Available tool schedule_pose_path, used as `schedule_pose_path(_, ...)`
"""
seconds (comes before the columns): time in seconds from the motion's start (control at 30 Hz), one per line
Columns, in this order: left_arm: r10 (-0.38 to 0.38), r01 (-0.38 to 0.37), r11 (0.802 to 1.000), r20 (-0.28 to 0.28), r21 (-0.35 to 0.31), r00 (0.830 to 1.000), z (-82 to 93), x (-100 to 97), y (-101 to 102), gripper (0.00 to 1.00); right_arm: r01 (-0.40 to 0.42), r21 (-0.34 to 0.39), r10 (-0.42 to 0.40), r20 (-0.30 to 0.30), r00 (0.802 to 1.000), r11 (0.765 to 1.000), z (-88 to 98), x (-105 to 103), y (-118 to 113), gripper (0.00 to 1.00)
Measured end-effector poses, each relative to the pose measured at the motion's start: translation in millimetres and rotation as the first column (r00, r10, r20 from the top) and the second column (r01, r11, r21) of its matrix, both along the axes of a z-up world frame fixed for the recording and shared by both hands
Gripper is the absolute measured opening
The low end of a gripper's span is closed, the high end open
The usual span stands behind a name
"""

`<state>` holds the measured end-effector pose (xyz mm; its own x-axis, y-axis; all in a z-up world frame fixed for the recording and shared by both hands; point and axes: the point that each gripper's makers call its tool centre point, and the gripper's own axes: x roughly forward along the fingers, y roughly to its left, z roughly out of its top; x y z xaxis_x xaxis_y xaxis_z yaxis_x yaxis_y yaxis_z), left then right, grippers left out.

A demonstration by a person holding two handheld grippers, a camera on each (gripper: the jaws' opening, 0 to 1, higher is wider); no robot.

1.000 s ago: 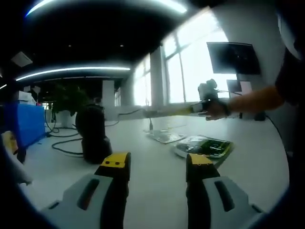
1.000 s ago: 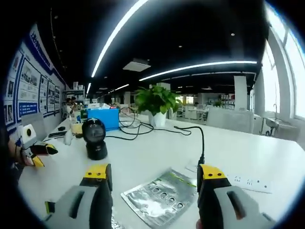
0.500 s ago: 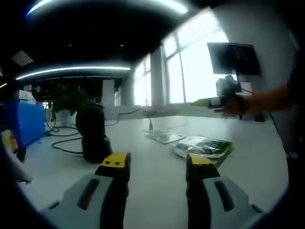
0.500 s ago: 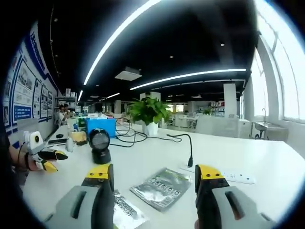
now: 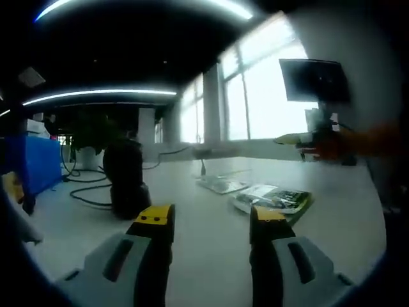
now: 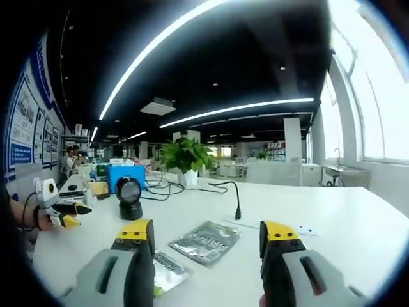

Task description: Clip sheet goods on table flip sheet goods clip sheet goods scan sheet goods put sheet goods back to table

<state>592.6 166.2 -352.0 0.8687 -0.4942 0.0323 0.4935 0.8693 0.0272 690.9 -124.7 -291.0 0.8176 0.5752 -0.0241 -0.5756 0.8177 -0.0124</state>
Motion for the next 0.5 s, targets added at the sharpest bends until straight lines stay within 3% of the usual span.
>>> schedule_pose_path(0.23,-0.011,0.011,1.000,0.003,0.006,1.000,-0.1,-1.3,-2.8,0.40,0.049,0.038,-0.049,0.008,0.999,0.998,-13.2,-24.8,-12.4,0.59)
schedule_pose_path(0.5,0.005,-0.006,0.999,0.014,0.034,1.000,-0.5,-0.8,-1.2,0.41,0.071,0.010,-0.071,0.031,0.997,0.997,-29.0,-49.0,-29.6,0.58)
